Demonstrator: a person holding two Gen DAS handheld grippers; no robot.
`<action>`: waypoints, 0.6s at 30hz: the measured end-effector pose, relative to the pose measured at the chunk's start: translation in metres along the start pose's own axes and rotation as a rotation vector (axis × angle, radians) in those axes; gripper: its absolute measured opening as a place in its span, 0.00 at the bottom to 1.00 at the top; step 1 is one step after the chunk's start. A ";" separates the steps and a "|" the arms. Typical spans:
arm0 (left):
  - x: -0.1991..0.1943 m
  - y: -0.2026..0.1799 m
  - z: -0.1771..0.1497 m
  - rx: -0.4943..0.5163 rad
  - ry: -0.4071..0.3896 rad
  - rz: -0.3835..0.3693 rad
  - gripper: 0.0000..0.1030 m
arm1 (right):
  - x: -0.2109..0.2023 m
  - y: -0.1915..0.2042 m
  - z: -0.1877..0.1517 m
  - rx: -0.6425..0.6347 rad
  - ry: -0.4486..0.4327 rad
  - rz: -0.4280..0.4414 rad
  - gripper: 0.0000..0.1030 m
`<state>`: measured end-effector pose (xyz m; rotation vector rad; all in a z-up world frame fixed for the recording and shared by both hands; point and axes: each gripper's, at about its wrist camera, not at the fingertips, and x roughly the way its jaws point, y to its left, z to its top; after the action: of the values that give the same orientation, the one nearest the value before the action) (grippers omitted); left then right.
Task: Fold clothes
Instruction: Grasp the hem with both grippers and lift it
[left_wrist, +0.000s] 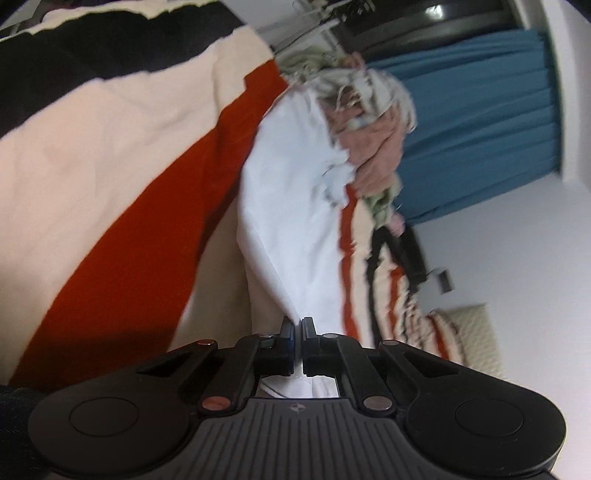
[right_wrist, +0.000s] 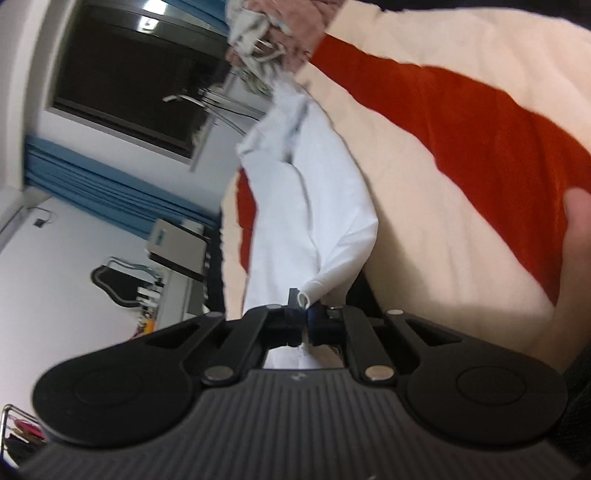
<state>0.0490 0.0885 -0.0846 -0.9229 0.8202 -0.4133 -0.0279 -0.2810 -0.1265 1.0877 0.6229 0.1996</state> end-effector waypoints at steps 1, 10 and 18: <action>-0.003 -0.002 0.002 -0.008 -0.008 -0.013 0.03 | -0.003 0.002 0.001 0.001 -0.008 0.014 0.05; -0.052 -0.036 0.014 -0.032 -0.061 -0.131 0.02 | -0.032 0.046 0.018 -0.084 -0.079 0.094 0.04; -0.105 -0.056 -0.025 0.008 -0.030 -0.111 0.02 | -0.085 0.063 0.020 -0.172 -0.082 0.106 0.04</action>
<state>-0.0363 0.1108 -0.0005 -0.9683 0.7417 -0.4977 -0.0767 -0.3043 -0.0335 0.9582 0.4667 0.2937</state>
